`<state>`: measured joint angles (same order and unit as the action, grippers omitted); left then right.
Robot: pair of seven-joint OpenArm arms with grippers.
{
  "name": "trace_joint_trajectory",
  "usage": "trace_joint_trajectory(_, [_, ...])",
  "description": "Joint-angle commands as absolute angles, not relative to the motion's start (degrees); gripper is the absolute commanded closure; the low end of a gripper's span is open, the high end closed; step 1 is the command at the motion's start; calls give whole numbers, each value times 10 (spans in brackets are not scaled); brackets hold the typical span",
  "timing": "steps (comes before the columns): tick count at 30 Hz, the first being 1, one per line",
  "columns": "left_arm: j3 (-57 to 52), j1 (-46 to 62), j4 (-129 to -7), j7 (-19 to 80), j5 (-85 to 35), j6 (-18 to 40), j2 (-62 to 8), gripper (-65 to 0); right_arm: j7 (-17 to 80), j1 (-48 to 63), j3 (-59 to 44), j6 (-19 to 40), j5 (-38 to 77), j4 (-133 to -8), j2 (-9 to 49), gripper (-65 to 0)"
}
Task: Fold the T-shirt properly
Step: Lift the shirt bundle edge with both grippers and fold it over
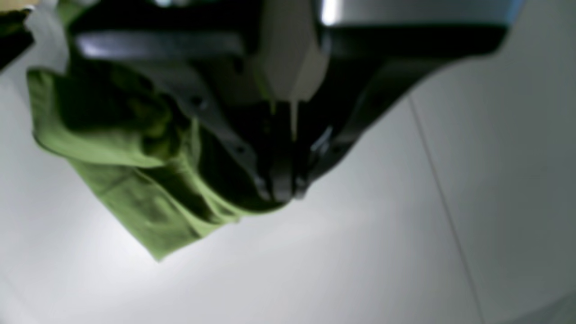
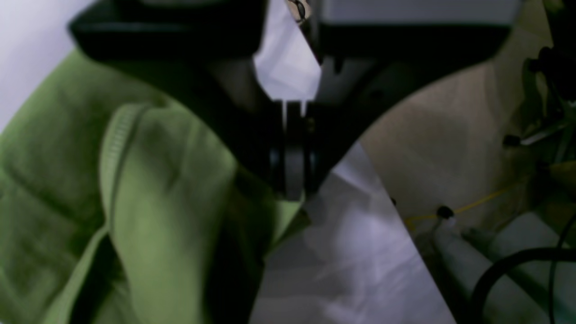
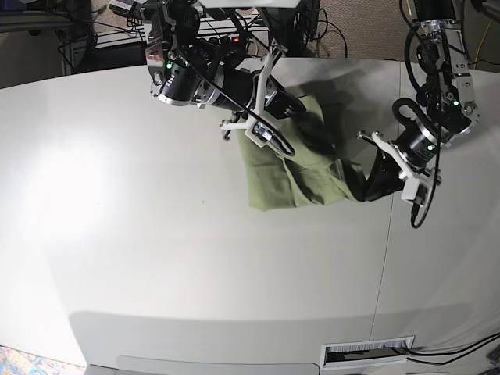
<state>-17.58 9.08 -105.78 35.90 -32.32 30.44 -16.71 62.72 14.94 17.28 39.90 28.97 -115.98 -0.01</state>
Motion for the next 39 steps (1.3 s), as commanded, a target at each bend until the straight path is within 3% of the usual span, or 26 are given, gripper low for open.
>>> trace_joint_trajectory(1, [-179, 79, -1067, 342, -329, 306, -175, 0, 604, 146, 173, 400, 307, -1169, -4, 0])
trace_joint_trajectory(7, [-178, 64, -1066, 336, -325, 306, -180, 0, 572, 146, 221, 400, 298, -1169, -5, 0])
trace_joint_trajectory(14, [-178, 65, -1026, 334, -348, 306, -179, 0, 477, 141, 306, 400, 180, -1147, -10, 0])
trace_joint_trajectory(20, [-178, 65, -1016, 334, -348, 335, -180, 0, 487, 125, 307, 400, 192, -1132, -46, 0])
trace_joint_trajectory(28, [-178, 65, -985, 329, -325, 336, -179, 0, 539, 108, 306, 400, 208, -1166, -49, -7])
trace_joint_trajectory(32, [-178, 65, -944, 319, -325, 337, -180, -128, 555, 108, 290, 400, 208, -1204, -49, -7])
trace_joint_trajectory(37, [-178, 65, -915, 319, -314, 353, -180, -132, 571, 108, 220, 400, 208, -1221, -49, -7])
trace_joint_trajectory(39, [-178, 65, -908, 321, -312, 363, -179, -132, 572, 108, 189, 400, 216, -1221, -46, -61])
